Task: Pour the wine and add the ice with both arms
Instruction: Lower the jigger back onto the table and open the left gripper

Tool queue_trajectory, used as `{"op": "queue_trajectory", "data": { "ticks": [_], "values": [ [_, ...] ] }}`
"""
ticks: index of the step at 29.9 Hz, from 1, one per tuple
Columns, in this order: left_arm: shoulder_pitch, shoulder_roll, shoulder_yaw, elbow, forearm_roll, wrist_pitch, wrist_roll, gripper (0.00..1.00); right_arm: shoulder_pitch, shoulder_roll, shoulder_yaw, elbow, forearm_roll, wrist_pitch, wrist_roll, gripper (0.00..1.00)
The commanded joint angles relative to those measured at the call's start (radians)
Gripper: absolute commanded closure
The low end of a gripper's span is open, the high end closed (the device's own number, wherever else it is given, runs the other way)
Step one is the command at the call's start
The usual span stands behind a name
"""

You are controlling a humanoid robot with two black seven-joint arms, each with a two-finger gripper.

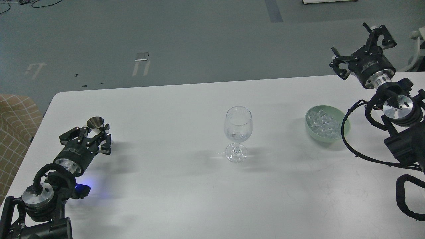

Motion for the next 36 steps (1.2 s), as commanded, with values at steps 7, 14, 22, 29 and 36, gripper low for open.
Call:
{"op": "queue_trajectory", "data": {
  "ticks": [7, 14, 22, 29, 36],
  "values": [
    [0.003, 0.003, 0.0, -0.001, 0.001, 0.0, 0.0, 0.49, -0.011, 0.0, 0.0, 0.006, 0.0, 0.0, 0.0, 0.0],
    [0.001, 0.005, -0.002, -0.008, 0.001, 0.0, 0.0, 0.3, -0.011, 0.002, 0.0, 0.006, 0.0, 0.0, 0.0, 0.0],
    [0.001, 0.021, -0.003, -0.018, -0.002, -0.001, 0.0, 0.03, -0.011, -0.009, 0.0, 0.006, 0.0, 0.002, 0.0, 0.0],
    [-0.003, 0.031, -0.003, -0.042, -0.002, -0.012, 0.0, 0.02, -0.011, -0.021, 0.0, 0.006, 0.0, 0.005, -0.001, 0.0],
    [-0.008, 0.048, -0.002, -0.102, -0.002, -0.041, 0.0, 0.02, -0.011, -0.021, 0.0, 0.007, 0.0, 0.006, 0.0, 0.0]
  ]
}}
